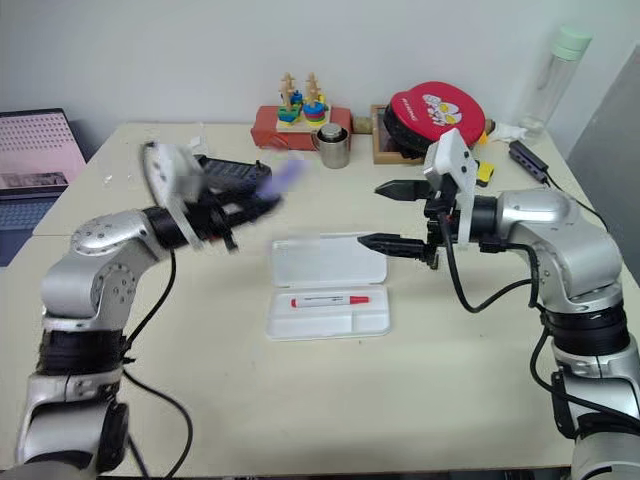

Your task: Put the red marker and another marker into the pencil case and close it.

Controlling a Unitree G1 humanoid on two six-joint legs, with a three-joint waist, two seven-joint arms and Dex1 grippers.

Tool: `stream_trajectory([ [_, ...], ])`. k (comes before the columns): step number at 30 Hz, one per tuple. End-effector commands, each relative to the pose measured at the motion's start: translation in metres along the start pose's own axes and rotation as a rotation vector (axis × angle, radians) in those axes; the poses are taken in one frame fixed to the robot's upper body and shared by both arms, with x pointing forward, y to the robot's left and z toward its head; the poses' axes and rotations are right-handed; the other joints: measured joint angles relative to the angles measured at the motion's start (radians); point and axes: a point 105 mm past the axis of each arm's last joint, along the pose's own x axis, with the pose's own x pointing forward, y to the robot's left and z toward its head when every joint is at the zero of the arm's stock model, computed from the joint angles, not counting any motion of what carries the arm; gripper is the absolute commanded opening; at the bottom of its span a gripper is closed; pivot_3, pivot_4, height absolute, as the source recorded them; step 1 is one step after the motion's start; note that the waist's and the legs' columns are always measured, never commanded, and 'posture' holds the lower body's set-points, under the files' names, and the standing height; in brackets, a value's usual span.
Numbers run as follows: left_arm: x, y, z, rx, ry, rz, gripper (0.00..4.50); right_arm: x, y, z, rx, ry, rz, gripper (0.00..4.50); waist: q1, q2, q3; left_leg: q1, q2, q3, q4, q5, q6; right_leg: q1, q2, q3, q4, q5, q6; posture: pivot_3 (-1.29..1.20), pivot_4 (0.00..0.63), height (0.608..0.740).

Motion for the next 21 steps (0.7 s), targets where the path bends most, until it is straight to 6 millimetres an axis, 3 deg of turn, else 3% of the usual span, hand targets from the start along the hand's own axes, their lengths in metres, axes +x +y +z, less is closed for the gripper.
stream_trajectory([
  [1,-0.002,-0.032,-0.039,0.082,0.246,-0.187,1.2,-0.007,0.012,0.007,-0.049,0.006,0.034,4.5,-0.002,0.0,0.0,0.0,0.001,0.001,0.0,0.0,0.0,0.0,0.002,0.001,0.001,0.0,0.0,0.0,0.15,0.74],
  [5,-0.008,-0.041,-0.072,0.12,0.4,-0.263,1.2,-0.001,0.027,-0.012,-0.048,0.093,0.079,4.5,0.004,0.001,0.001,0.001,0.003,0.002,0.0,0.0,0.0,0.0,0.004,0.001,0.002,0.0,0.0,0.0,0.15,0.74],
  [21,0.001,-0.045,-0.087,0.084,0.435,-0.269,1.2,0.009,0.046,-0.023,-0.017,0.132,0.147,4.5,0.007,0.001,0.001,-0.001,0.002,0.0,0.002,0.0,0.0,0.0,0.004,0.0,0.001,0.0,0.0,0.0,0.15,0.74],
])
